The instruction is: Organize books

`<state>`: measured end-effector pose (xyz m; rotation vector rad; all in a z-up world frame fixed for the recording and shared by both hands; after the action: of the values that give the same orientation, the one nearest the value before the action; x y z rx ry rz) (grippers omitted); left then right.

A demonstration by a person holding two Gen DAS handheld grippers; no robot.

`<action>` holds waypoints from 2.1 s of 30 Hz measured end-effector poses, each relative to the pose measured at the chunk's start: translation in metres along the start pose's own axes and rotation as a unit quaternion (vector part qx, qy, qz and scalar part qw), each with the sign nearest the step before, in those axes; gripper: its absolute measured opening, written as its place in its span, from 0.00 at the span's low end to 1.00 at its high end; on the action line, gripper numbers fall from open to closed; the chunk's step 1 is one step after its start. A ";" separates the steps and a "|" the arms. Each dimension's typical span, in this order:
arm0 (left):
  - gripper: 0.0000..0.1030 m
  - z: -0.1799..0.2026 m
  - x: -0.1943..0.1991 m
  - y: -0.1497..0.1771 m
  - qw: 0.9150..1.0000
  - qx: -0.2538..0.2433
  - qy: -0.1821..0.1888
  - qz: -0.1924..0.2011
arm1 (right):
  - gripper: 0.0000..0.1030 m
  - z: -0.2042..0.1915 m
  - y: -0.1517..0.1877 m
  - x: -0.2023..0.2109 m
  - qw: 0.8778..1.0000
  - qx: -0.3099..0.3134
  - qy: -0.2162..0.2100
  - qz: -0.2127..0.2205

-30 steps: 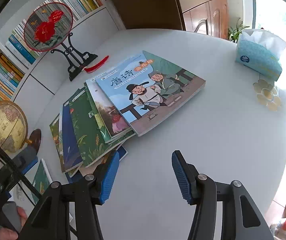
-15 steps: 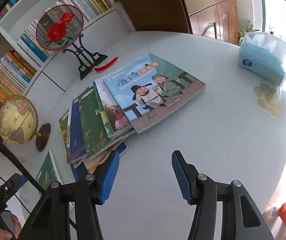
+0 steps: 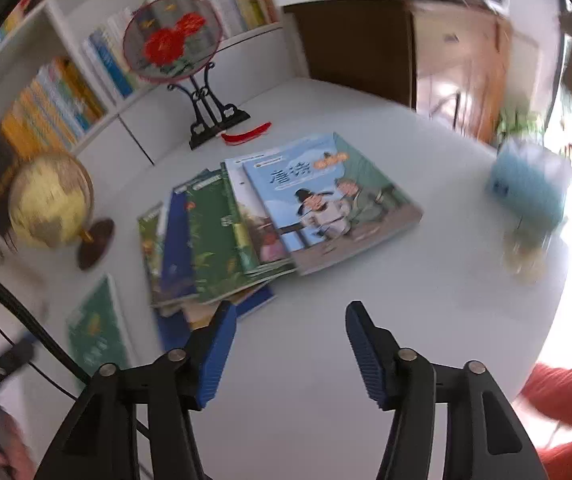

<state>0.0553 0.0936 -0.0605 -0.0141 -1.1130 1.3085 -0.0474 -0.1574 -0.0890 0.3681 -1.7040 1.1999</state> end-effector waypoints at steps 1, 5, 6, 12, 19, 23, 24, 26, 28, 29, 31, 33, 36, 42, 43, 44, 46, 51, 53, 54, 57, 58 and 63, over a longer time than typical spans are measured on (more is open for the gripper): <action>0.87 0.003 -0.006 -0.003 1.000 0.002 0.003 -0.002 | 0.59 0.002 -0.002 -0.004 1.000 0.012 0.007 0.003; 0.87 0.019 -0.052 -0.027 1.000 0.011 0.010 -0.010 | 0.61 0.030 -0.025 -0.033 1.000 0.025 0.015 0.007; 0.87 0.023 -0.065 -0.034 1.000 0.013 0.010 -0.009 | 0.61 0.044 -0.036 -0.048 1.000 0.015 0.013 0.005; 0.87 0.045 -0.165 -0.077 0.999 0.047 0.013 -0.012 | 0.61 0.081 -0.085 -0.123 0.998 0.025 -0.043 -0.038; 0.87 0.049 -0.237 -0.077 0.995 0.080 -0.034 -0.041 | 0.61 0.087 -0.102 -0.184 0.987 0.093 -0.096 -0.083; 0.87 0.044 -0.257 -0.078 0.993 0.098 -0.039 -0.052 | 0.62 0.090 -0.108 -0.210 0.982 0.099 -0.120 -0.104; 0.87 0.044 -0.261 -0.078 0.993 0.098 -0.041 -0.054 | 0.61 0.091 -0.110 -0.211 0.982 0.100 -0.128 -0.096; 0.87 0.043 -0.268 -0.079 0.992 0.096 -0.049 -0.059 | 0.62 0.090 -0.115 -0.215 0.980 0.102 -0.146 -0.094; 0.87 0.037 -0.278 -0.076 0.991 0.104 -0.050 -0.069 | 0.62 0.089 -0.118 -0.219 0.976 0.105 -0.166 -0.092; 0.87 0.038 -0.279 -0.077 0.992 0.097 -0.047 -0.059 | 0.63 0.086 -0.120 -0.220 0.974 0.107 -0.177 -0.091; 0.89 0.040 -0.284 -0.079 0.994 0.078 -0.055 -0.059 | 0.64 0.083 -0.120 -0.221 0.969 0.108 -0.203 -0.091; 0.96 0.042 -0.289 -0.081 0.994 0.067 -0.054 -0.062 | 0.69 0.080 -0.120 -0.222 0.966 0.112 -0.215 -0.086; 0.99 0.045 -0.295 -0.082 0.994 0.068 -0.049 -0.071 | 0.70 0.078 -0.119 -0.221 0.965 0.114 -0.219 -0.089; 0.96 0.025 -0.268 -0.080 0.985 0.166 0.008 -0.054 | 0.36 0.085 -0.101 -0.200 0.968 0.133 -0.186 -0.098; 0.96 0.024 -0.262 -0.076 0.983 0.176 0.016 -0.051 | 0.34 0.088 -0.096 -0.195 0.968 0.127 -0.192 -0.101; 0.95 0.024 -0.256 -0.072 0.982 0.180 0.019 -0.050 | 0.31 0.090 -0.087 -0.185 0.967 0.124 -0.196 -0.105; 0.92 0.027 -0.244 -0.060 0.984 0.170 0.016 -0.053 | 0.30 0.089 -0.073 -0.172 0.967 0.122 -0.199 -0.103; 0.82 0.018 -0.227 -0.030 0.982 0.166 -0.034 -0.083 | 0.29 0.088 -0.048 -0.167 0.966 0.088 -0.208 -0.124; 0.83 0.011 -0.215 -0.022 0.980 0.185 -0.035 -0.059 | 0.29 0.086 -0.038 -0.176 0.962 0.093 -0.208 -0.151; 0.83 0.009 -0.212 -0.019 0.979 0.194 -0.039 -0.056 | 0.29 0.089 -0.037 -0.175 0.960 0.089 -0.218 -0.149; 0.83 0.009 -0.213 -0.018 0.980 0.184 -0.040 -0.069 | 0.29 0.100 -0.034 -0.175 0.953 0.063 -0.240 -0.175; 0.82 0.010 -0.215 -0.019 0.980 0.178 -0.044 -0.078 | 0.29 0.102 -0.031 -0.176 0.949 0.053 -0.250 -0.183; 0.31 0.018 -0.224 -0.013 0.978 0.173 -0.044 -0.110 | 0.40 0.111 -0.020 -0.184 0.924 -0.041 -0.325 -0.198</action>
<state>0.0864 -0.0907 -0.1851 0.4182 -0.9174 1.2942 -0.0064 -0.3106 -0.2354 1.0976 -2.0867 0.7355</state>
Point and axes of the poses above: each gripper's, at about its wrist camera, not at the fingertips, and x roughly against the way its jaws point, z to its right, y to its underside, the point moved 3 cm from there along -x, roughly the way its jaws point, and after that the axes turned 11 degrees about y, right-handed, at the moved point
